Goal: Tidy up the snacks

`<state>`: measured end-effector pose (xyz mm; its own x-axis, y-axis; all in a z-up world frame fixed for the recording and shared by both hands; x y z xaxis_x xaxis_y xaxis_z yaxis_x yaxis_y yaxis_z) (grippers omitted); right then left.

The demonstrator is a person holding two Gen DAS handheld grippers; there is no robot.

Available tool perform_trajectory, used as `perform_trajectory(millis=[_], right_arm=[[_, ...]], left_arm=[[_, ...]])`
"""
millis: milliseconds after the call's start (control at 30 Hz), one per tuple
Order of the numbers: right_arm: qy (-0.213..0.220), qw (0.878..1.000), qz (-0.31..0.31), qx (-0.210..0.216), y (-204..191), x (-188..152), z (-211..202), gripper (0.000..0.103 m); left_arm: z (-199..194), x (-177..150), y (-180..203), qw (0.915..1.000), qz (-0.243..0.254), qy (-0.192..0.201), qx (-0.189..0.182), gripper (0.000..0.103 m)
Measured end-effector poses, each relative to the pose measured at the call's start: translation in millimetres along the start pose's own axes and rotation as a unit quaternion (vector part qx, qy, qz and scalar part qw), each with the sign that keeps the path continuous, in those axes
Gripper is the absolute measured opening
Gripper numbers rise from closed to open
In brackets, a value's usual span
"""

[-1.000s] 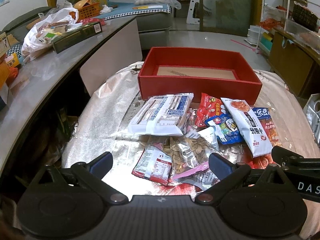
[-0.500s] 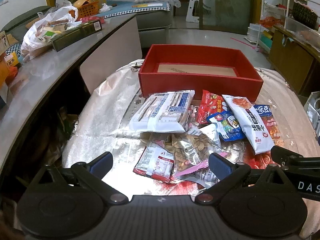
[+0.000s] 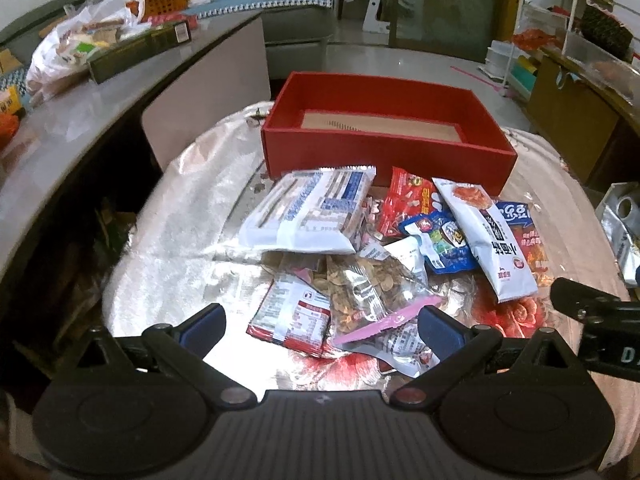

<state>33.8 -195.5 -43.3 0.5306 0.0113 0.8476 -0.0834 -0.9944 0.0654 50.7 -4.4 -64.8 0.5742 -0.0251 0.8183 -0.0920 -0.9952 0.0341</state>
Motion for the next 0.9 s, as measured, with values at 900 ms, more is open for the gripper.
perform_trajectory(millis=[900], right_arm=[[-0.007,0.999,0.034,0.025,15.0,2.1,-4.8,0.103]], left_arm=[[77.1,-3.9,10.2,0.9928,-0.061,-0.103,0.004,0.089]])
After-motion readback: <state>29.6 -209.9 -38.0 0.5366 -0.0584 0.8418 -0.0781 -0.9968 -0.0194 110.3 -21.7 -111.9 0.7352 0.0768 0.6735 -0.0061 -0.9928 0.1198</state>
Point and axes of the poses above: each gripper's, at about its wrist camera, not at the fingertips, and z roughly the way its jaws point, y to its right, x to its top, the point moved 7 cm from there along z, roughly the way its jaws point, and after that the axes turned 14 degrees about y, right-handed, at the moved point
